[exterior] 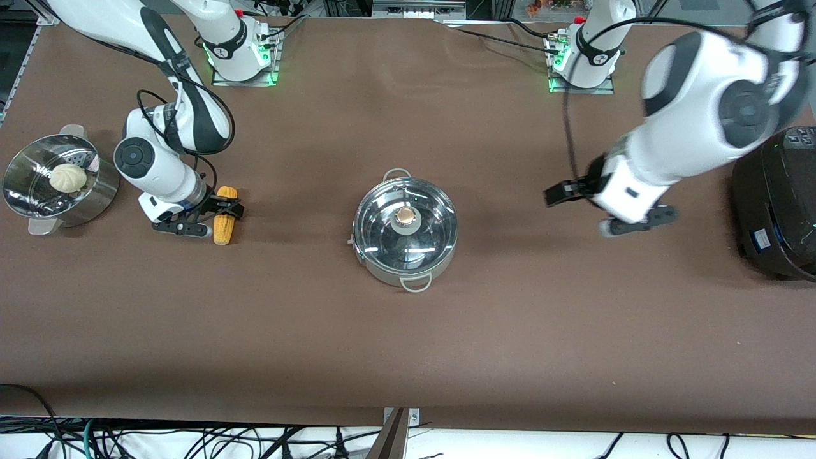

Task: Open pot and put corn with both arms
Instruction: 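Reach the right gripper to the yellow corn and grasp it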

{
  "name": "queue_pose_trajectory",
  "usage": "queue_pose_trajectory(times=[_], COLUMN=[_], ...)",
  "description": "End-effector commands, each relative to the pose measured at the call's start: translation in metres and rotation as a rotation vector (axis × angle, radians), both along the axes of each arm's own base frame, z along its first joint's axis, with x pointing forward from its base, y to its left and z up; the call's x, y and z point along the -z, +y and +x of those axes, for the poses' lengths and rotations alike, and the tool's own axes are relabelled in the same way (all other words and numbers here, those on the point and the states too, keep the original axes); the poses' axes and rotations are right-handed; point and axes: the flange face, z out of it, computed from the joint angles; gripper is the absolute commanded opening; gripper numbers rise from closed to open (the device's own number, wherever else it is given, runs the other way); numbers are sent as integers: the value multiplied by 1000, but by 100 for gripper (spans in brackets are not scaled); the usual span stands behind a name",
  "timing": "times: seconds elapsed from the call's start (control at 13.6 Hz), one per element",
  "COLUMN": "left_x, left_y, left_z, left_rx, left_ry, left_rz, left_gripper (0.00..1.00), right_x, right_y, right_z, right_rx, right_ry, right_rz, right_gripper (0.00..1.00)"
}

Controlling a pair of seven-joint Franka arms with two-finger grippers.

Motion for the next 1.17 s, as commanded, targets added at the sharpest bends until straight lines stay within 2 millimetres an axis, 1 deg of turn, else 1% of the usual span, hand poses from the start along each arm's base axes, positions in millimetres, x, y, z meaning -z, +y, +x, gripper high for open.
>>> queue_pose_trajectory(times=[0.0,0.07,0.15,0.22,0.29,0.37,0.44,0.51,0.59,0.66,0.81,0.88,0.95,1.03,1.1], left_x=[16,22,29,38,48,54,64,71,74,81,107,115,119,120,126], left_y=[-67,-97,-127,-152,-182,-207,-233,-243,-248,-254,-267,-271,-273,-276,-281], left_z=[2,0,-3,-6,-13,-16,-21,-18,-14,-11,-9,-10,-10,-10,-12], left_rx=[-46,-56,-69,-76,-64,-69,-77,-89,-92,-95,-90,-97,-108,-111,-107], left_ry=[10,16,22,16,-12,-41,-50,-63,-78,-90,-111,-119,-118,-125,-126], left_rz=[-10,-3,3,35,85,115,129,135,135,130,123,127,128,121,121], left_gripper=[100,100,100,100,100,100,100,100,100,100,100,100,100,100,100], right_x=[11,20,22,22,23,22,21,20,14,4,-21,-39,-55,-76,-100], right_y=[0,-1,-5,-9,-8,-8,-8,-8,-9,-10,-9,-9,-9,-7,-7], right_z=[-3,-5,-7,-7,-8,-8,-8,-8,-6,-3,9,18,27,37,48], right_rx=[7,9,14,17,17,17,14,13,11,12,12,15,19,21,24], right_ry=[1,18,28,35,45,45,45,47,51,58,78,105,136,168,193], right_rz=[-9,-10,-13,-16,-18,-18,-19,-19,-22,-27,-39,-49,-60,-70,-80], right_gripper=[98,90,84,70,44,26,16,11,7,2,1,1,1,1,1])
